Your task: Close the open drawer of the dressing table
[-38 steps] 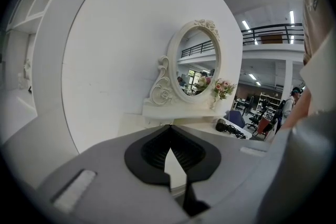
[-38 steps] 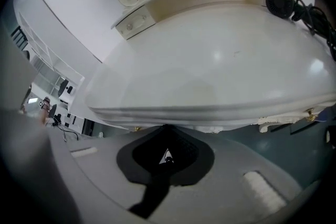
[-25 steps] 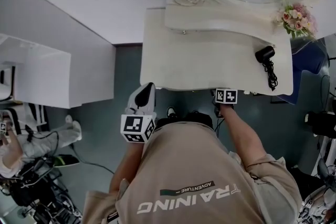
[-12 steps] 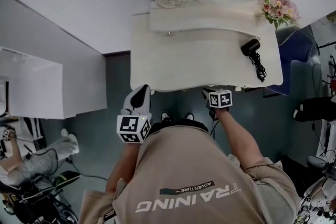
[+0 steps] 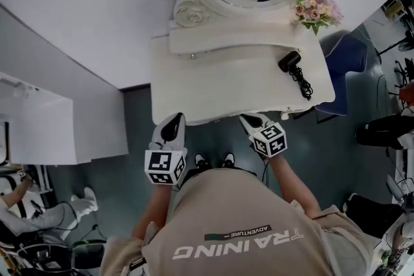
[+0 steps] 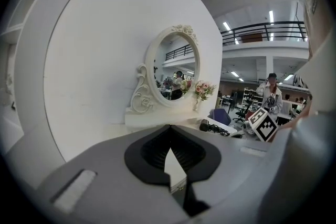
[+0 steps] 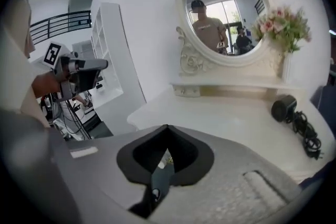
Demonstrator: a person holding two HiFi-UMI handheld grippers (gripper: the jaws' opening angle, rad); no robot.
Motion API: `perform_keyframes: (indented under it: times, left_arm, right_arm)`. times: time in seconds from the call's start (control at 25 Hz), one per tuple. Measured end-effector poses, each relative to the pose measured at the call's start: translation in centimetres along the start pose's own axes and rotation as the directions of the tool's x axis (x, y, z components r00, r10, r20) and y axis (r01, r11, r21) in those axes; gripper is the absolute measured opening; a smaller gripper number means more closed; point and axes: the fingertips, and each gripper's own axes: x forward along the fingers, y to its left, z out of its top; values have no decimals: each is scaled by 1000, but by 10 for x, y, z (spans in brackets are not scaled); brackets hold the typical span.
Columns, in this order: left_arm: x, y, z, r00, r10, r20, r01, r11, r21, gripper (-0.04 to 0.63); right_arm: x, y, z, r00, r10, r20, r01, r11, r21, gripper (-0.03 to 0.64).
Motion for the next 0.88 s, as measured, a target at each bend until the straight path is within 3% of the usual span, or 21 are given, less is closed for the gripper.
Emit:
perform_keyframes:
  times: [0.16,0.28,0.88]
  left_arm:
    - [-2,-13,9,1000,-18,8,18,999,37,17]
    - [2,-21,25,999,-30,32,27,998,65,17]
    - [-8,-45,103,981,-80,178,59,991,118,17]
  right_arm:
    - [-35,8,51,987,-25,157,34,998,-60,3]
    - [-70,9,87,958,-10,285,43,993,-108,3]
    - [-150,20,178,864,-38,502,136,978,-160,3]
